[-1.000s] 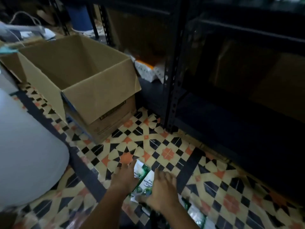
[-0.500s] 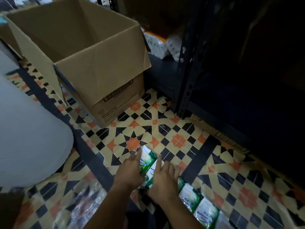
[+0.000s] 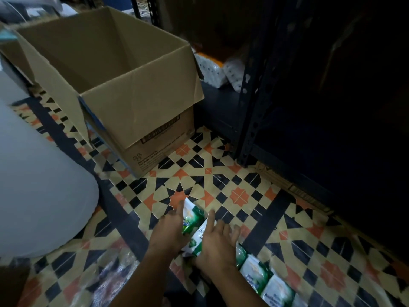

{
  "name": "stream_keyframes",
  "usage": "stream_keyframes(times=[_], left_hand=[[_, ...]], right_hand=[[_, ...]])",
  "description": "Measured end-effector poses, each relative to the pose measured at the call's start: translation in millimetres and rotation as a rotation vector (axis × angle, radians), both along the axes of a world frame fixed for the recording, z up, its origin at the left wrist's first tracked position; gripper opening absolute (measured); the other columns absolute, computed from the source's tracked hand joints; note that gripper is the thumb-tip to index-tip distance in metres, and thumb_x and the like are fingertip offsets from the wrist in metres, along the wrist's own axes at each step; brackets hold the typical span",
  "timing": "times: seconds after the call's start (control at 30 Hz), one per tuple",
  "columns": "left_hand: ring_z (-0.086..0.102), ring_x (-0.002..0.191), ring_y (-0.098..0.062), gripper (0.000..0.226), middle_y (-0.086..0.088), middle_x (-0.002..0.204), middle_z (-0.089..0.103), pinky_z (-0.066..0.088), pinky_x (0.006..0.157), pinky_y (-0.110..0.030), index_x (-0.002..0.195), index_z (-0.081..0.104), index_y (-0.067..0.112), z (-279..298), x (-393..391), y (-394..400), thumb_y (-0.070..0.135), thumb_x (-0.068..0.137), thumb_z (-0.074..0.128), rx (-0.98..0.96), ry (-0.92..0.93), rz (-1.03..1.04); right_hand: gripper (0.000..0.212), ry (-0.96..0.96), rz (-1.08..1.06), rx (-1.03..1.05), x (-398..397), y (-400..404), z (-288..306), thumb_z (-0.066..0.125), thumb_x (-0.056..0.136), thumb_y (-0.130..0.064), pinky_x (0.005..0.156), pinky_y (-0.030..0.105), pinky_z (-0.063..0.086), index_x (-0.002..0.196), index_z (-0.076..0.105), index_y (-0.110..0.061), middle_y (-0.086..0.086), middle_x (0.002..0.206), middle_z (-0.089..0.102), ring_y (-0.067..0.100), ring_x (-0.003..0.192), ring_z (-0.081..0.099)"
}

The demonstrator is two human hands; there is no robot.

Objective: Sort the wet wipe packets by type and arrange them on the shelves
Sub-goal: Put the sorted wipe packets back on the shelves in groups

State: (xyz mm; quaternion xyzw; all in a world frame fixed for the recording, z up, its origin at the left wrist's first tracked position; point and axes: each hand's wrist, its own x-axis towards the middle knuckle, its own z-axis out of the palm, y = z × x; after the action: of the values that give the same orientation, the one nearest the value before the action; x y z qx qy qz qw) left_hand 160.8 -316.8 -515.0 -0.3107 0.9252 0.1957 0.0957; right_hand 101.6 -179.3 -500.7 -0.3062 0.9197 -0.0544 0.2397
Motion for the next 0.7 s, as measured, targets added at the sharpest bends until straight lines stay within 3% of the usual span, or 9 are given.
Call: stream_keyframes(times=[0.1, 0.23, 0.43, 0.53, 0.6, 0.7], left_hand=[[0.063, 0.097, -0.023, 0.119, -0.006, 0.109, 0.065, 0.053, 0.084, -0.033, 0.158, -0.002, 0.026, 7, 3, -4, 0.031, 0.076, 0.084, -0.006, 0.015, 0.027], [0.058, 0.103, -0.024, 0.11, -0.004, 0.115, 0.06, 0.052, 0.085, -0.034, 0.157, 0.009, 0.027, 24, 0, -5, 0.033, 0.074, 0.081, 0.0, 0.083, 0.033], [0.055, 0.101, -0.02, 0.101, -0.001, 0.12, 0.055, 0.054, 0.083, -0.035, 0.157, 0.012, 0.029, 80, -23, -1, 0.037, 0.077, 0.072, -0.044, 0.229, 0.009], [0.059, 0.094, -0.02, 0.097, 0.0, 0.114, 0.056, 0.056, 0.076, -0.036, 0.155, 0.017, 0.032, 119, -41, 8, 0.035, 0.077, 0.074, -0.003, 0.345, -0.01], [0.058, 0.087, -0.019, 0.099, 0.0, 0.104, 0.056, 0.051, 0.07, -0.032, 0.157, 0.016, 0.031, 151, -57, 16, 0.038, 0.077, 0.073, -0.027, 0.382, -0.036], [0.059, 0.101, -0.021, 0.102, 0.0, 0.117, 0.057, 0.048, 0.078, -0.032, 0.158, 0.017, 0.03, 195, -78, 31, 0.04, 0.074, 0.073, -0.05, 0.491, -0.06]], right_hand=[[0.126, 0.013, 0.014, -0.012, -1, -4, 5, 0.073, 0.079, -0.051, 0.117, 0.057, 0.006, 0.157, -0.014, -0.008, 0.02, 0.153, 0.03, 0.036, 0.139, 0.029], [0.131, 0.074, 0.018, -0.063, -6, -3, 9, 0.074, 0.072, -0.062, 0.116, 0.058, 0.009, 0.156, -0.013, -0.012, 0.018, 0.147, 0.032, 0.035, 0.136, 0.029], [0.135, 0.278, 0.038, -0.194, -32, 5, 57, 0.071, 0.062, -0.077, 0.106, 0.052, 0.032, 0.157, 0.002, -0.011, 0.013, 0.139, 0.04, 0.032, 0.123, 0.037], [0.135, 0.316, 0.018, -0.253, -51, 15, 93, 0.075, 0.064, -0.071, 0.108, 0.046, 0.035, 0.158, -0.002, -0.013, 0.01, 0.141, 0.035, 0.029, 0.126, 0.034], [0.133, 0.377, 0.002, -0.301, -67, 27, 126, 0.069, 0.064, -0.076, 0.105, 0.043, 0.039, 0.158, 0.0, -0.013, 0.008, 0.14, 0.034, 0.027, 0.125, 0.034], [0.129, 0.479, -0.016, -0.376, -84, 45, 173, 0.04, 0.056, -0.085, 0.099, 0.041, 0.044, 0.159, 0.009, -0.012, 0.007, 0.135, 0.037, 0.026, 0.117, 0.037]])
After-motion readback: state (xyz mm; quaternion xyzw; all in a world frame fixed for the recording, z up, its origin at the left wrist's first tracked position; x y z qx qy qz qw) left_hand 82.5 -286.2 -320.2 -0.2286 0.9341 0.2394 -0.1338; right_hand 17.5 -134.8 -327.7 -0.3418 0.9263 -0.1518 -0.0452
